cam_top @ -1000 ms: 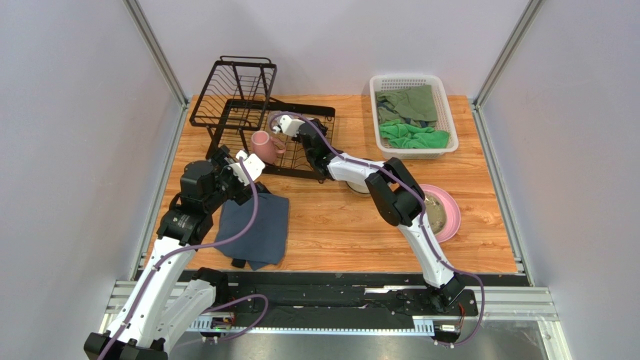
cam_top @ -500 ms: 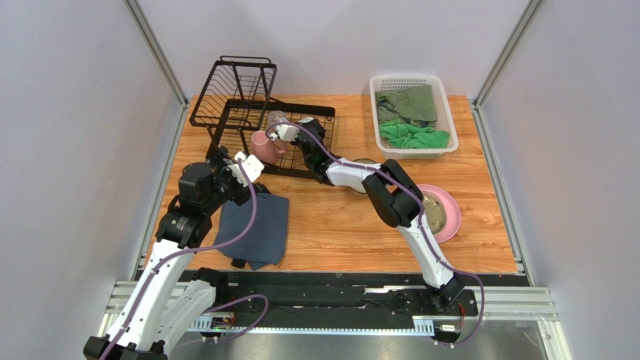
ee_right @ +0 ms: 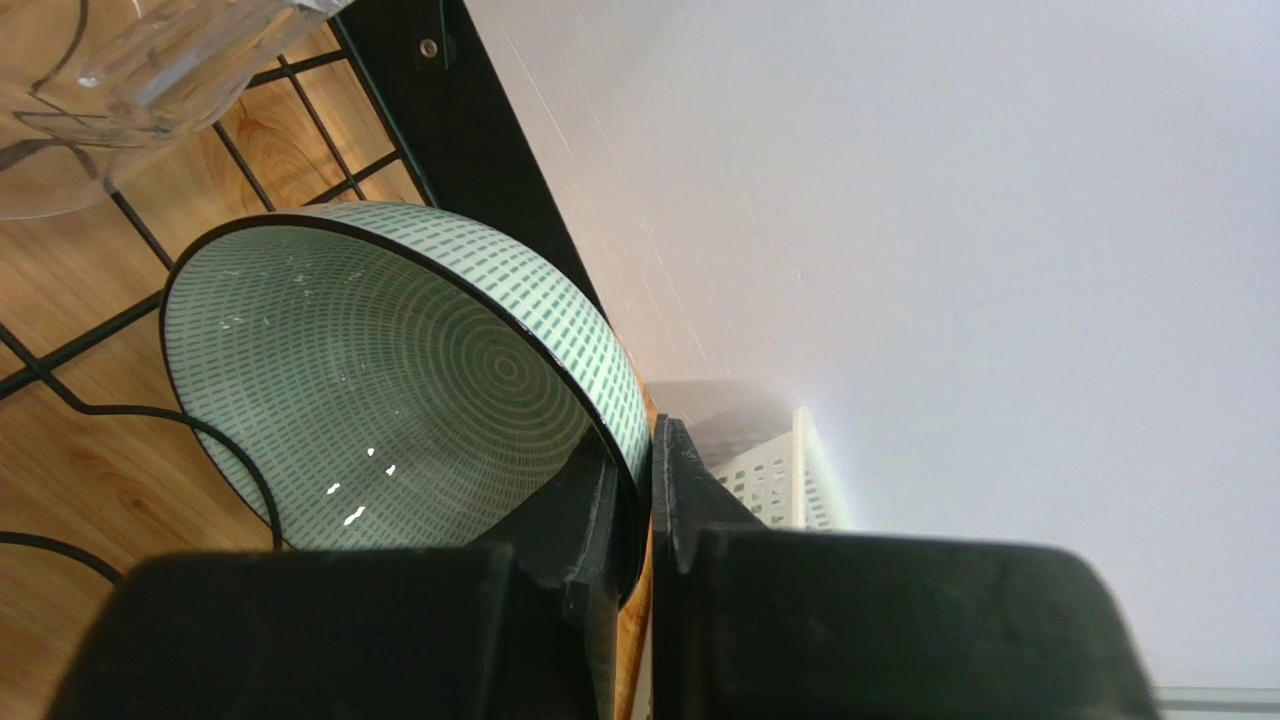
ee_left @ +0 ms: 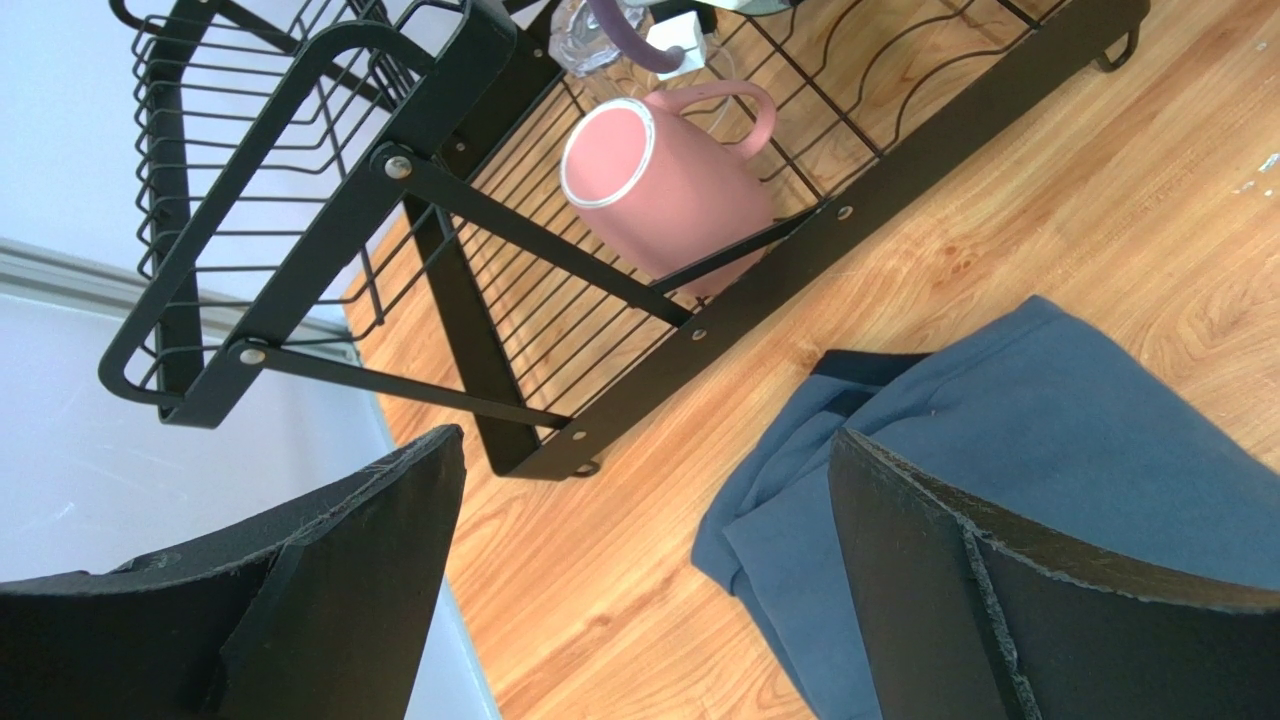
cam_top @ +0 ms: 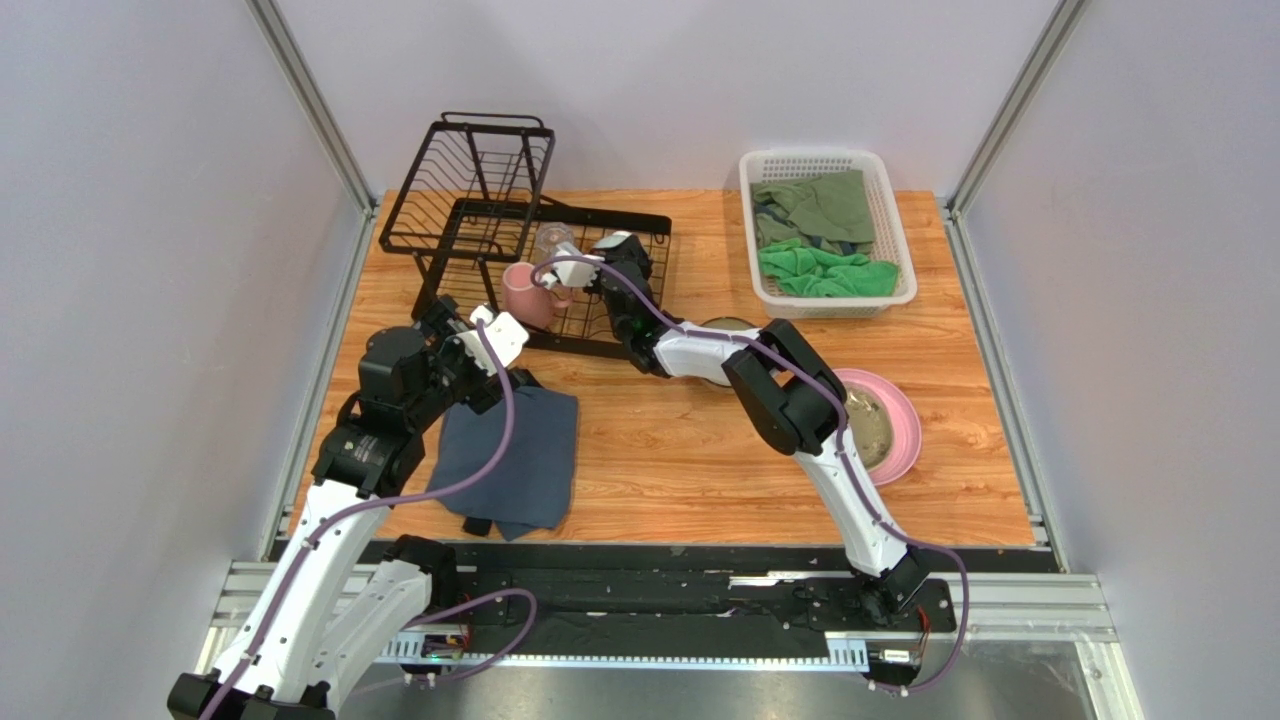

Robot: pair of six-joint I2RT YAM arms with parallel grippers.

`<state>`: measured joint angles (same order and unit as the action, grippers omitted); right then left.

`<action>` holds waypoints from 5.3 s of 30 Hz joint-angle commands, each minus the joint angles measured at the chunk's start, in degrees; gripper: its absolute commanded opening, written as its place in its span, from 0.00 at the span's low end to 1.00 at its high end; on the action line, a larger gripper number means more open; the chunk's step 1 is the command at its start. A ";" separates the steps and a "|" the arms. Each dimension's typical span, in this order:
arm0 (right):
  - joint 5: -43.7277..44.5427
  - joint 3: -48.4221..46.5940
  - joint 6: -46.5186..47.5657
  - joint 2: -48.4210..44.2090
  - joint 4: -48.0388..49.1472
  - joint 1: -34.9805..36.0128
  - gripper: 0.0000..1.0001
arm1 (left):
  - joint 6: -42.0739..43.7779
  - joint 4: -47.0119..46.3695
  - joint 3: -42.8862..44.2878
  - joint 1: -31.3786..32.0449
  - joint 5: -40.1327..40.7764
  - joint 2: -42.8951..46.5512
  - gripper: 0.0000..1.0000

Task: Unload the mixed dishes from the dish rack
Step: Pick up the bowl from the dish rack, then place the bowl at the center of the board.

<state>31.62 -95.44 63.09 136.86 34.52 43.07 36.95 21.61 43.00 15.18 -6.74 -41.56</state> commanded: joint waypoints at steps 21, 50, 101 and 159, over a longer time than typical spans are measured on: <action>2.13 3.59 -5.77 -13.36 1.99 -0.35 0.00 | -0.21 -0.60 0.06 -0.33 -0.38 1.92 0.99; -29.49 5.25 -55.00 -44.21 -69.93 -18.63 0.00 | -1.88 7.22 3.05 -0.33 -6.70 2.54 0.99; -37.51 16.25 -55.18 -33.68 -69.94 -23.91 0.01 | -0.39 9.07 1.03 -0.33 -7.32 3.68 0.99; -28.36 15.72 -52.28 -38.77 -70.47 -23.82 0.34 | 0.32 9.77 1.03 -0.33 -7.23 4.82 0.99</action>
<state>2.11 -78.98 9.78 101.25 -37.23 19.35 36.47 32.08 43.24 15.18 -13.43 -37.39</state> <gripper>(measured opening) 0.341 0.987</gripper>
